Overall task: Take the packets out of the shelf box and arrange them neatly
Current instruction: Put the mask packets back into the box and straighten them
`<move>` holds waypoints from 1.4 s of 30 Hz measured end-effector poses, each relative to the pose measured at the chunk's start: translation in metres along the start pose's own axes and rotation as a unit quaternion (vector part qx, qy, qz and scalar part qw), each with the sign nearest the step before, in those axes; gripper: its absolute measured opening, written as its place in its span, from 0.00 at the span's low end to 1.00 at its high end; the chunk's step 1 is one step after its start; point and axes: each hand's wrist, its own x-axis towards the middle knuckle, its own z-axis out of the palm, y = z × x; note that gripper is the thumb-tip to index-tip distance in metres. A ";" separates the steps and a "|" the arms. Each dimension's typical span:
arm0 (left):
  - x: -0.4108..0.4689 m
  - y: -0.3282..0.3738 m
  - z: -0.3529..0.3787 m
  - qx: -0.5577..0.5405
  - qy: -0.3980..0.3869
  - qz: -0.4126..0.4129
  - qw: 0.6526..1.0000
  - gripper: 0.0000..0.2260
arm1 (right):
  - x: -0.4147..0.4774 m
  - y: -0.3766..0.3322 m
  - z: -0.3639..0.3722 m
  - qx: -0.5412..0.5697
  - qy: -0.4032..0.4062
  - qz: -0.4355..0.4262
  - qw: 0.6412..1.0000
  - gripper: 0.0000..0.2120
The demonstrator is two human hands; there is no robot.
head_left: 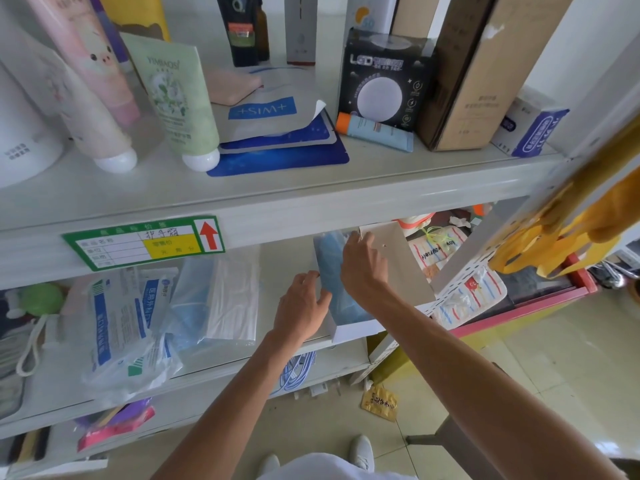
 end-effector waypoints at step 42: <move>-0.035 -0.145 -0.114 0.070 0.119 -0.244 0.960 0.30 | -0.020 -0.121 0.032 0.329 -0.141 -0.128 0.925 0.22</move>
